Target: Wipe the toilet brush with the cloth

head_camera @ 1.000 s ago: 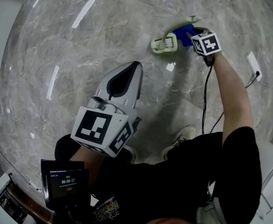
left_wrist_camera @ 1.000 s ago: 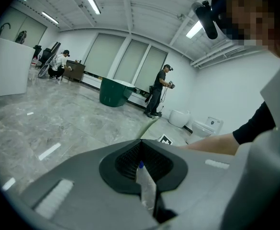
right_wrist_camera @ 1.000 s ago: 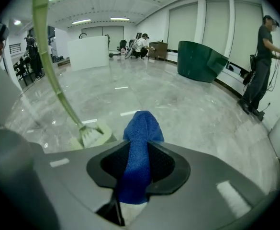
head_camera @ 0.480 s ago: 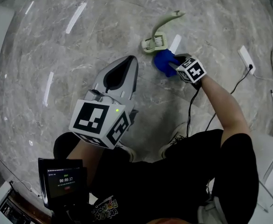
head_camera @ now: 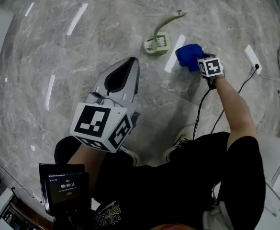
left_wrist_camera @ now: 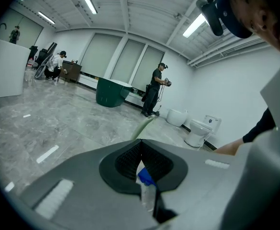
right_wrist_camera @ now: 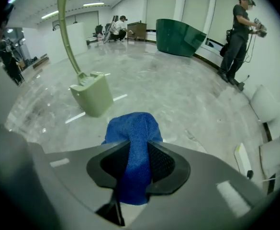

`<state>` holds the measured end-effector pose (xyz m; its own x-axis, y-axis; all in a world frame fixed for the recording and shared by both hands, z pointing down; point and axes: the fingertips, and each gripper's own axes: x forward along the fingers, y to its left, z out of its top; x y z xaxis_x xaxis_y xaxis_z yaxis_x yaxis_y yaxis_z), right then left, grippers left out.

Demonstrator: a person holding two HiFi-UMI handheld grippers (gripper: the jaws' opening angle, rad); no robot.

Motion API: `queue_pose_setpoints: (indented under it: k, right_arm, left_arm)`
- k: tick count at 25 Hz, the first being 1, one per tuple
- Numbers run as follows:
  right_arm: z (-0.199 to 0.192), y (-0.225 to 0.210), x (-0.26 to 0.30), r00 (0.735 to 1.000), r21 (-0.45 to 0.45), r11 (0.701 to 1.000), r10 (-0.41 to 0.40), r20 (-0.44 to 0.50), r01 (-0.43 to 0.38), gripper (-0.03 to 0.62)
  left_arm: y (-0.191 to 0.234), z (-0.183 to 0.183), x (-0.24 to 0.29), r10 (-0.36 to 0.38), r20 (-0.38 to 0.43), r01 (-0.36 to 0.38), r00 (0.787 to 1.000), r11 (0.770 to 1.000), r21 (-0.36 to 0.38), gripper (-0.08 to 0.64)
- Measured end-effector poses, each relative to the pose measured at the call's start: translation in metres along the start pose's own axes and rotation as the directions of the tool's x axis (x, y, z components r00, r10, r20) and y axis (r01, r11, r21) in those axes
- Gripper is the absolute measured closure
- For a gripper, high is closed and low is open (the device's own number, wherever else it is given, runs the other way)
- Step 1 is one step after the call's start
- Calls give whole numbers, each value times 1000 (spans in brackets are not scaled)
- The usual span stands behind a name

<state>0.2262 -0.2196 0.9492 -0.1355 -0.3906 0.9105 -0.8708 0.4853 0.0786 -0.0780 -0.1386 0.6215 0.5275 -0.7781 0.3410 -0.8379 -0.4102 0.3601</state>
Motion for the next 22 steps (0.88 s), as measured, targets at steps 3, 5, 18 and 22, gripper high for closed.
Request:
queue_pose_setpoints:
  k: [3,5,18,22]
  right_arm:
    - [-9,-14,1,998,24,999,-48,-29,49,480]
    - [-12,-14,4,998,35,998,-45,-33,46,479]
    - [31,-30,-52,960,80,972,-230,157,220,497]
    - [55,-13,-87,941,160,979,-166,293,123,445]
  left_arm:
    - [1,-5,4,3,-10,-3,1000,1000,5,549]
    - [2,-7,7,8,-17,-7,1000,1000,6,549]
    - [1,-11,15,4,-24,-4,1000,1000,16,549]
    - [4,-14,19,2,-30,-1,1000,1000,9,549]
